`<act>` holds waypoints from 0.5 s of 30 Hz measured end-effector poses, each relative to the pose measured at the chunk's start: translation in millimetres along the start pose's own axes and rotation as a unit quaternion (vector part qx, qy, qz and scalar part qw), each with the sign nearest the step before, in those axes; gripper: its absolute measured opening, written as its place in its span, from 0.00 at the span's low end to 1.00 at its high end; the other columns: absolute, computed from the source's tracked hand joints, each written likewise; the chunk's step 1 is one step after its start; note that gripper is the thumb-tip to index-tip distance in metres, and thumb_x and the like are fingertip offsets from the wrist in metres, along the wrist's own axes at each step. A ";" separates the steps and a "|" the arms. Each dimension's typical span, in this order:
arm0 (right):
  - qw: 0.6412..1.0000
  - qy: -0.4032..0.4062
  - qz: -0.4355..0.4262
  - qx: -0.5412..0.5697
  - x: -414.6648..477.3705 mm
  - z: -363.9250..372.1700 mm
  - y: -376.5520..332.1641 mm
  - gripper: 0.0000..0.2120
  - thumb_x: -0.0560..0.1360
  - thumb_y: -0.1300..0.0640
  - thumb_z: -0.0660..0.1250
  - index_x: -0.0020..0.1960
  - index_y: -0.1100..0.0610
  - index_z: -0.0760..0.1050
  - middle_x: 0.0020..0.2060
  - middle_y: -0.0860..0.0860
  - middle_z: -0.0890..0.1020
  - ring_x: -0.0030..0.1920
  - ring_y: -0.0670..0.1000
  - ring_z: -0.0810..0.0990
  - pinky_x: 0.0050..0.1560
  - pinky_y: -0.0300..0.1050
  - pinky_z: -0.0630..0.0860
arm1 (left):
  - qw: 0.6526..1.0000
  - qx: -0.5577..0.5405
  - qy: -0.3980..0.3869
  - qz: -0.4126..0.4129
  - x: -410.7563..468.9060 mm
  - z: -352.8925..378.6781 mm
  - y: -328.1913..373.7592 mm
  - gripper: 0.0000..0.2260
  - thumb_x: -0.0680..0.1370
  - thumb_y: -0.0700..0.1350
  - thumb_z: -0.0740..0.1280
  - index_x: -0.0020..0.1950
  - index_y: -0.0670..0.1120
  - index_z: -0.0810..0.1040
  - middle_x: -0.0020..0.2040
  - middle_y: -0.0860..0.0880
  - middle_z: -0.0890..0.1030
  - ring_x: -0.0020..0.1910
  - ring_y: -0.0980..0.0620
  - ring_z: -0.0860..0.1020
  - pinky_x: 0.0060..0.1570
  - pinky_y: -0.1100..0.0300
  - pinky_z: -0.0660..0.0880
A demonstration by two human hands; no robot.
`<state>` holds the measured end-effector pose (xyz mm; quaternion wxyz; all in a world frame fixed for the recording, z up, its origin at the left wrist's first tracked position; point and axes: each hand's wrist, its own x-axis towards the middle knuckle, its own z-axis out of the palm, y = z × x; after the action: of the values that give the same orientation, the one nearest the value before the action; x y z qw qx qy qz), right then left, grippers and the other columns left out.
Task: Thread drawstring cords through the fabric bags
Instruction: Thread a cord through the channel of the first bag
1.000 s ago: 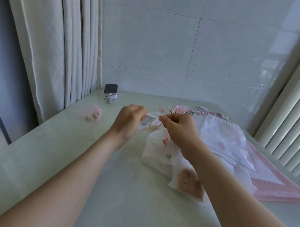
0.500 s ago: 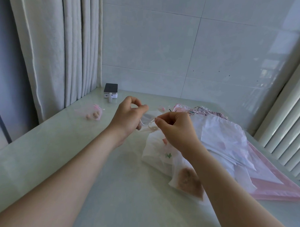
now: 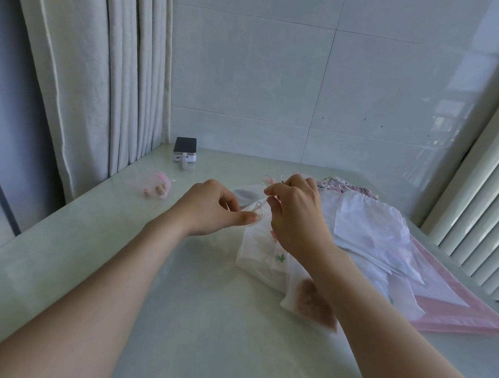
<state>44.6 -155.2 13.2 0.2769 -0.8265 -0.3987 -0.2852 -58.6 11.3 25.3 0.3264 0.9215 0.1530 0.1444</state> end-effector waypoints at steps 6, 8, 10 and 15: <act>0.995 0.000 0.077 -0.058 -1.1 -4.9 -2.0 0.06 0.78 0.60 0.66 0.47 0.56 0.82 0.47 0.54 0.78 0.53 0.60 0.71 0.55 0.53 0.71 | 0.997 -0.015 0.074 -0.013 6.0 -2.6 -6.2 0.09 0.76 0.55 0.73 0.39 0.53 0.84 0.32 0.58 0.79 0.42 0.53 0.78 0.46 0.58 0.74; 0.995 -0.012 0.098 -0.032 -0.4 -6.7 -2.9 0.07 0.77 0.62 0.64 0.45 0.59 0.81 0.44 0.55 0.81 0.51 0.60 0.75 0.53 0.52 0.72 | 0.992 -0.001 0.115 -0.048 9.1 0.4 -5.6 0.11 0.78 0.51 0.66 0.38 0.49 0.79 0.39 0.56 0.80 0.53 0.47 0.75 0.59 0.51 0.70; 0.993 -0.025 0.118 0.010 1.0 -7.9 -4.6 0.06 0.74 0.67 0.63 0.43 0.61 0.79 0.39 0.55 0.82 0.46 0.60 0.78 0.47 0.52 0.76 | 0.982 0.045 0.166 -0.077 9.8 4.0 -4.2 0.15 0.79 0.50 0.60 0.33 0.47 0.71 0.43 0.52 0.76 0.56 0.43 0.66 0.58 0.49 0.63; 0.990 -0.034 0.118 0.069 2.1 -2.5 -3.4 0.09 0.73 0.70 0.62 0.44 0.60 0.78 0.36 0.54 0.82 0.41 0.59 0.81 0.43 0.55 0.79 | 0.955 0.182 0.212 -0.103 5.0 4.9 -0.8 0.18 0.79 0.48 0.54 0.31 0.44 0.70 0.39 0.47 0.75 0.49 0.42 0.68 0.54 0.47 0.61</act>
<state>42.3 -154.1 17.1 0.3514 -0.8557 -0.3265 -0.1940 -52.4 11.0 22.0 0.1262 0.8928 0.3361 0.2721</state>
